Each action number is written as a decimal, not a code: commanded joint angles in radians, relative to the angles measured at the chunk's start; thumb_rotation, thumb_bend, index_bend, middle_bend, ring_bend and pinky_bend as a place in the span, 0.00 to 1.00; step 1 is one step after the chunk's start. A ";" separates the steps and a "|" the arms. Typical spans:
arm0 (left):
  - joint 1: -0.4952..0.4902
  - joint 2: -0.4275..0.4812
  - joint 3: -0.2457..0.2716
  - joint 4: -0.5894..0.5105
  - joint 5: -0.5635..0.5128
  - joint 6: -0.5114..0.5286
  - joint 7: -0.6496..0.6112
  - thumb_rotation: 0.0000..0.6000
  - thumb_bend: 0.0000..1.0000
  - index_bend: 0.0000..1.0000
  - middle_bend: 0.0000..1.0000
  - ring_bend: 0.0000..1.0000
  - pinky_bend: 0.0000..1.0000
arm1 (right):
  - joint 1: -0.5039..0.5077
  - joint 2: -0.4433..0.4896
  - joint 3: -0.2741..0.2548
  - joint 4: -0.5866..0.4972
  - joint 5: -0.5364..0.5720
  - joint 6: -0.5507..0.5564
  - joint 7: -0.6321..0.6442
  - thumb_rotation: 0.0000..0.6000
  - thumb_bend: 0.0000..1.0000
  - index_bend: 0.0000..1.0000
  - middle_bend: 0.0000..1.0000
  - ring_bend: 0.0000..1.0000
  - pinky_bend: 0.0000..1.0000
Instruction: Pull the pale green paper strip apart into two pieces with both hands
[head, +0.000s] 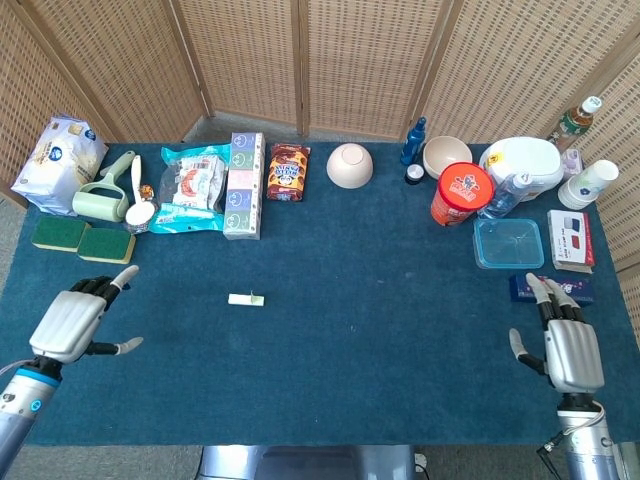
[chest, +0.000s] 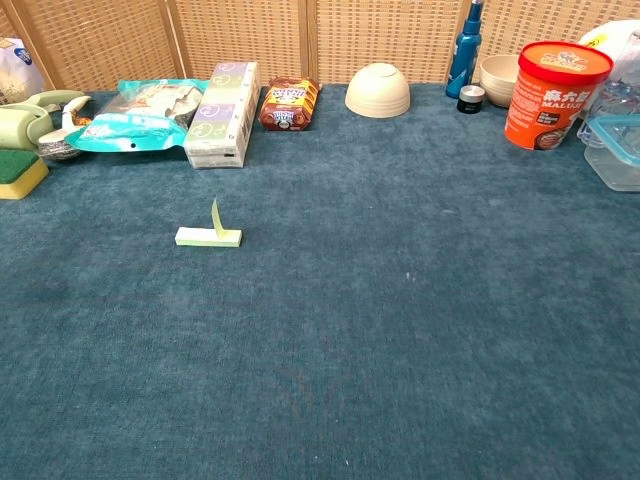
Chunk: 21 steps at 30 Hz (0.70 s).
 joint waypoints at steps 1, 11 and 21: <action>-0.034 -0.015 -0.016 0.025 -0.011 -0.033 0.008 0.72 0.00 0.13 0.57 0.53 0.66 | -0.001 0.001 0.001 0.001 -0.001 0.001 0.006 1.00 0.43 0.04 0.18 0.09 0.18; -0.117 -0.060 -0.043 0.086 -0.007 -0.092 -0.005 0.97 0.14 0.30 0.86 0.82 0.83 | -0.004 0.002 0.001 0.006 0.002 0.001 0.012 1.00 0.43 0.04 0.18 0.09 0.18; -0.152 -0.105 -0.041 0.115 -0.048 -0.120 0.040 1.00 0.23 0.37 0.96 0.90 1.00 | -0.001 -0.003 0.004 0.017 0.011 -0.007 0.025 1.00 0.43 0.04 0.18 0.09 0.18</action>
